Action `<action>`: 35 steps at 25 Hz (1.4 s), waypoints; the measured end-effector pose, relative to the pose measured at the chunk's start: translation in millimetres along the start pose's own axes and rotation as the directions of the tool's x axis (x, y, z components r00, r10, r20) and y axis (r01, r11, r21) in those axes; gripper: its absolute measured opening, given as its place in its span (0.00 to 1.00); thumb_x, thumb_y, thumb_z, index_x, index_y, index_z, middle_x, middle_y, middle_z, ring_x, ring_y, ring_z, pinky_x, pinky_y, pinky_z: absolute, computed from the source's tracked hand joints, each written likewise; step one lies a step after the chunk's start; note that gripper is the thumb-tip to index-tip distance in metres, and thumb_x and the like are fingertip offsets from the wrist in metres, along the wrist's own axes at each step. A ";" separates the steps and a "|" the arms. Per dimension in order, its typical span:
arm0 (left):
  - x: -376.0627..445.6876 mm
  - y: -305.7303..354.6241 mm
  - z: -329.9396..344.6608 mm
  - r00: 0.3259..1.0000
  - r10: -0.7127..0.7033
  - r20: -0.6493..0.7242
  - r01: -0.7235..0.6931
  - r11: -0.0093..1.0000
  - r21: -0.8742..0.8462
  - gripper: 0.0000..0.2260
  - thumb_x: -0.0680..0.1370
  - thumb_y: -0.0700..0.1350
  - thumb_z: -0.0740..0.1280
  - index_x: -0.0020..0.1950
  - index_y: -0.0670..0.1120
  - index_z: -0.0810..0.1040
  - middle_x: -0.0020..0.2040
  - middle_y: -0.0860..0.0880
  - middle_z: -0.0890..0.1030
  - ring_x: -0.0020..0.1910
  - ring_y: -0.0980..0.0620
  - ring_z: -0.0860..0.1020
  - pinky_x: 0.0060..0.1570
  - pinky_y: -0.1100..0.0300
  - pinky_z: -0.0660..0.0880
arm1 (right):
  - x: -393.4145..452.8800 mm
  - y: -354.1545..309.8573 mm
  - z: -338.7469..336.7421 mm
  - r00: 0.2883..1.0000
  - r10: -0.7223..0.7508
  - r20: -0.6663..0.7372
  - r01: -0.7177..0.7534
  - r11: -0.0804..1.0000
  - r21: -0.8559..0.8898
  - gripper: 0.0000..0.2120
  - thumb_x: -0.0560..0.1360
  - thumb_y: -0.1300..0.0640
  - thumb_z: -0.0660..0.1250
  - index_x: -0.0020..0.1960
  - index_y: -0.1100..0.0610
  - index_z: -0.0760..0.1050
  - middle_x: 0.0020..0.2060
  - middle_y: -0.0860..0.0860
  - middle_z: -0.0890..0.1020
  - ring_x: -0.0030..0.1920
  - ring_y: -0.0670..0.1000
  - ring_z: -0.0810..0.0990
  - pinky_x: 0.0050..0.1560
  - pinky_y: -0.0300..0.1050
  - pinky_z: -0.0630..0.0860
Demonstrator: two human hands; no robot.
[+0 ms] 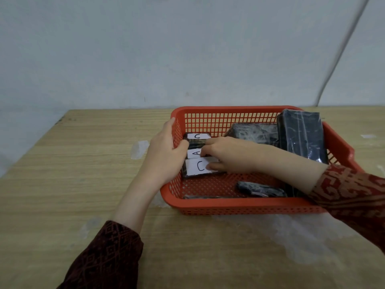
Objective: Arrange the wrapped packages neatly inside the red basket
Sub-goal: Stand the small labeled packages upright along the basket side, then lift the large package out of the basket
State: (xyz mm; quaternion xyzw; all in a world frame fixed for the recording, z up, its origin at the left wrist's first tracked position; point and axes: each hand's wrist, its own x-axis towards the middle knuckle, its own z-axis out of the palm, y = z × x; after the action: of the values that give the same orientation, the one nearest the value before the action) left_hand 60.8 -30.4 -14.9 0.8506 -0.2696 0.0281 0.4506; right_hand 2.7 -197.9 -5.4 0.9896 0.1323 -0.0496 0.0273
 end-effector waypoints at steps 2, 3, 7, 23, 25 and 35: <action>0.0 -0.7 0.6 1.000 -0.002 0.014 0.002 1.000 -0.001 0.27 0.76 0.46 0.60 0.74 0.48 0.59 0.68 0.46 0.73 0.65 0.48 0.71 0.66 0.51 0.66 | -8.8 -2.2 -6.0 0.997 0.041 0.060 -0.047 0.993 0.104 0.20 0.76 0.48 0.64 0.65 0.55 0.71 0.60 0.53 0.75 0.56 0.54 0.76 0.54 0.48 0.73; 0.5 -1.3 0.6 1.000 0.000 0.016 0.000 1.000 0.010 0.27 0.76 0.46 0.60 0.74 0.48 0.59 0.68 0.46 0.73 0.65 0.48 0.71 0.66 0.51 0.66 | -15.4 -2.9 -10.5 0.996 0.067 0.061 -0.075 0.986 0.146 0.21 0.76 0.48 0.64 0.66 0.54 0.69 0.60 0.52 0.75 0.56 0.53 0.75 0.55 0.48 0.73; 1.3 -1.7 -0.3 0.999 0.048 0.009 -0.049 0.984 0.173 0.26 0.75 0.50 0.60 0.73 0.47 0.61 0.68 0.44 0.72 0.65 0.44 0.71 0.64 0.50 0.67 | -67.4 0.4 -18.4 0.950 0.253 -0.185 -0.197 0.940 0.278 0.20 0.74 0.45 0.65 0.64 0.50 0.71 0.56 0.49 0.75 0.55 0.49 0.74 0.54 0.44 0.70; -116.7 103.6 74.9 0.900 0.383 0.206 -0.435 0.805 0.404 0.17 0.79 0.55 0.53 0.56 0.50 0.78 0.50 0.53 0.82 0.46 0.54 0.79 0.42 0.60 0.67 | -126.7 21.3 -1.6 0.486 0.841 -0.236 -0.850 0.518 0.095 0.42 0.64 0.31 0.68 0.66 0.59 0.63 0.55 0.62 0.76 0.52 0.59 0.78 0.41 0.48 0.69; -119.6 99.3 81.1 0.890 0.428 0.157 -0.448 0.758 0.474 0.17 0.79 0.53 0.54 0.48 0.48 0.80 0.43 0.52 0.83 0.41 0.51 0.79 0.40 0.57 0.67 | -124.2 19.0 1.4 0.483 0.854 -0.195 -0.843 0.513 0.160 0.43 0.65 0.35 0.70 0.69 0.58 0.59 0.59 0.63 0.71 0.53 0.60 0.77 0.43 0.48 0.72; -123.4 88.3 86.5 0.844 0.532 0.064 -0.496 0.730 0.470 0.16 0.79 0.51 0.57 0.53 0.45 0.81 0.46 0.50 0.83 0.44 0.49 0.79 0.48 0.56 0.69 | -183.7 12.7 -31.8 0.430 0.692 -0.580 -0.616 0.694 0.371 0.28 0.69 0.42 0.62 0.64 0.55 0.69 0.56 0.58 0.71 0.53 0.62 0.74 0.49 0.54 0.74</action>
State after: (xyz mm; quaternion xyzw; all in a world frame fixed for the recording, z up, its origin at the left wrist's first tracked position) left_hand -104.2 -84.2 -35.7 0.8238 -0.4620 0.2478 0.2157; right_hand -167.5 -255.6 46.1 0.9061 -0.2644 0.3252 -0.0571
